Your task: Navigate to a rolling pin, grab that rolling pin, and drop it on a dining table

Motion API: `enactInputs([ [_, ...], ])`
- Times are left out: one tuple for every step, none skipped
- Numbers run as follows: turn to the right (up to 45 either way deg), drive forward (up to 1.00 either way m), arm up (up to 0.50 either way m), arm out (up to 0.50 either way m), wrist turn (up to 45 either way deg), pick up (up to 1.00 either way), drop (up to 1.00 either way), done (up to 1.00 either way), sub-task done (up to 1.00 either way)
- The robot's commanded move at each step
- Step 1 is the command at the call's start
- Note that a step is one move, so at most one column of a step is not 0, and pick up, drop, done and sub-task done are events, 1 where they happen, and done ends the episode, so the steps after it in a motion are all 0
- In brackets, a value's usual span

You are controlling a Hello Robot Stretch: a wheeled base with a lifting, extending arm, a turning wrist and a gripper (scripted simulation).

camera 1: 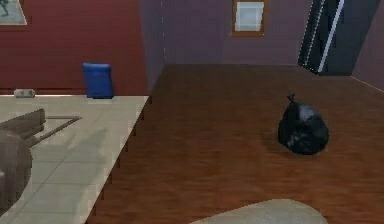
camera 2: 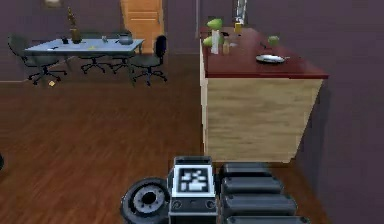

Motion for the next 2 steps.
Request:
enactInputs([
  [-45.0, 0.00, 0.00, 0.00, 0.0, 0.00, 0.00, 0.00, 0.00],
  [-39.0, 0.00, 0.00, 0.00, 0.0, 0.00, 0.00, 0.00, 0.00],
])
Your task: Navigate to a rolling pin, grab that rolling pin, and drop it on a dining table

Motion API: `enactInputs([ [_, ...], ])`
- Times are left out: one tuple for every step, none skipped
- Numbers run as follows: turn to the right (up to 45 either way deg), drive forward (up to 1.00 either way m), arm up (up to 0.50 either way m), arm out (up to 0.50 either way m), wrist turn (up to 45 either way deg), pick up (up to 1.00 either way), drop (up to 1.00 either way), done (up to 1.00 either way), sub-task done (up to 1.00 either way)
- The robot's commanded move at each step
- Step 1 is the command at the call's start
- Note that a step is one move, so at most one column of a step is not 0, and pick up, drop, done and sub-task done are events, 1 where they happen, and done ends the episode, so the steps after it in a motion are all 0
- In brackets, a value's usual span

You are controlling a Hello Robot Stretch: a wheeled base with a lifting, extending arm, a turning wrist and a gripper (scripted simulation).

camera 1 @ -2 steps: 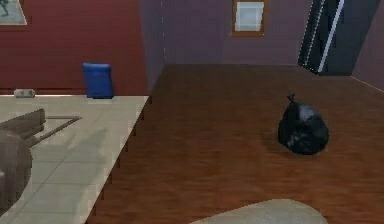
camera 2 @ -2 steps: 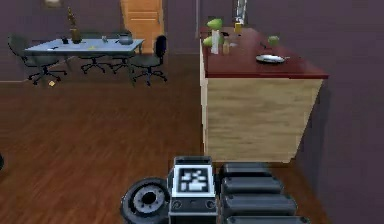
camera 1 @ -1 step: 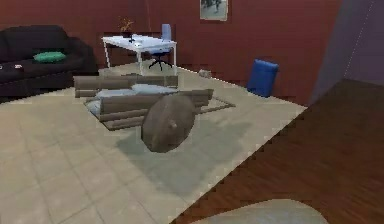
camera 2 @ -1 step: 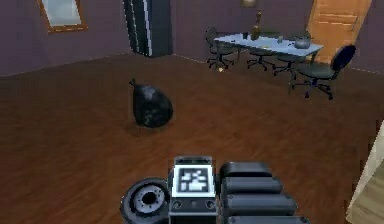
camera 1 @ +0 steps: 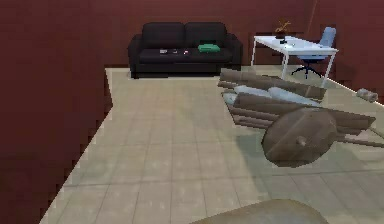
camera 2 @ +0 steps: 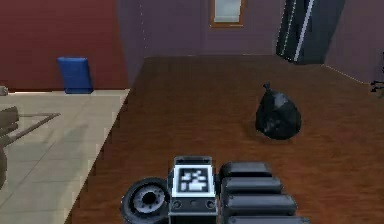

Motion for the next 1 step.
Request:
enactInputs([
  [0.0, 0.35, 0.00, 0.00, 0.0, 0.00, 0.00, 0.00, 0.00],
])
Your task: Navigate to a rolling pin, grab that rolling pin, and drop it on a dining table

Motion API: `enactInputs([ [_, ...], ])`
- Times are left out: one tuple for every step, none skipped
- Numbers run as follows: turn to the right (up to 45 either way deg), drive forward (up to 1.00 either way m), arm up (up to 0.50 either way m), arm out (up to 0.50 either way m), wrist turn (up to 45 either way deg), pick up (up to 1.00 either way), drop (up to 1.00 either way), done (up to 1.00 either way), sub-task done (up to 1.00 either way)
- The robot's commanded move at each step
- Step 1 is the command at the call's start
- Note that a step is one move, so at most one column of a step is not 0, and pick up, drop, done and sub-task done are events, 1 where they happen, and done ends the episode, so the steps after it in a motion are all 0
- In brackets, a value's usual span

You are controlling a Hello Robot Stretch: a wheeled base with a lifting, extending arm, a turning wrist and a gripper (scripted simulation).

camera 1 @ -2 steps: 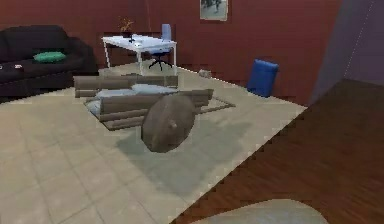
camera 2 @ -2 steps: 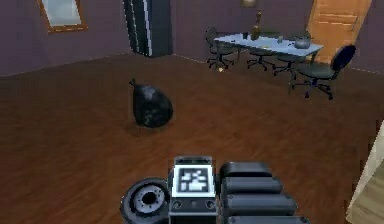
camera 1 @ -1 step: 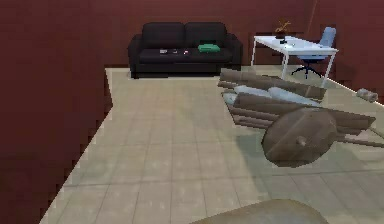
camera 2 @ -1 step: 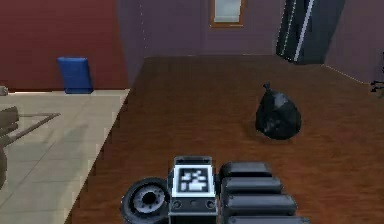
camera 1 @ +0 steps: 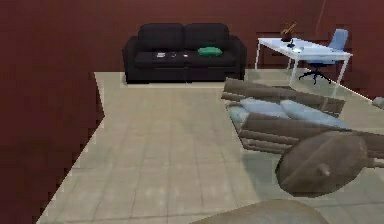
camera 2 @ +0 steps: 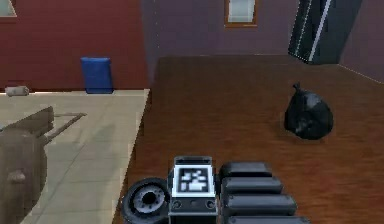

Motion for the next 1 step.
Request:
enactInputs([
  [-21.0, 0.00, 0.00, 0.00, 0.0, 0.00, 0.00, 0.00, 0.00],
])
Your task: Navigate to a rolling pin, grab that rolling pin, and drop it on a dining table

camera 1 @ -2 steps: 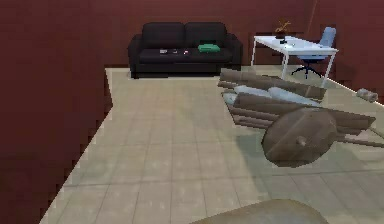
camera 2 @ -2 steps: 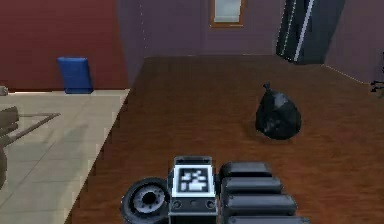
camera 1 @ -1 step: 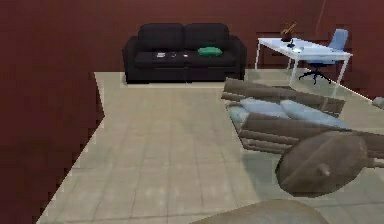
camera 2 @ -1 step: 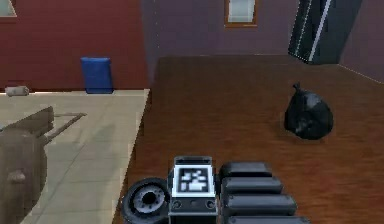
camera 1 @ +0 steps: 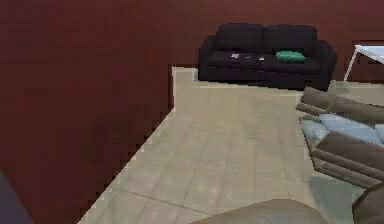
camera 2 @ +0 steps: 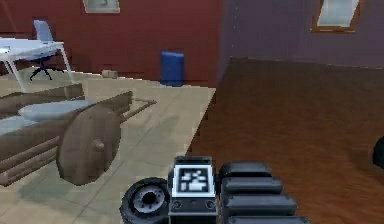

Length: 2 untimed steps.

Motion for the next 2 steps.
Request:
enactInputs([
  [0.0, 1.00, 0.00, 0.00, 0.0, 0.00, 0.00, 0.00, 0.00],
  [15.0, 0.00, 0.00, 0.00, 0.0, 0.00, 0.00, 0.00, 0.00],
])
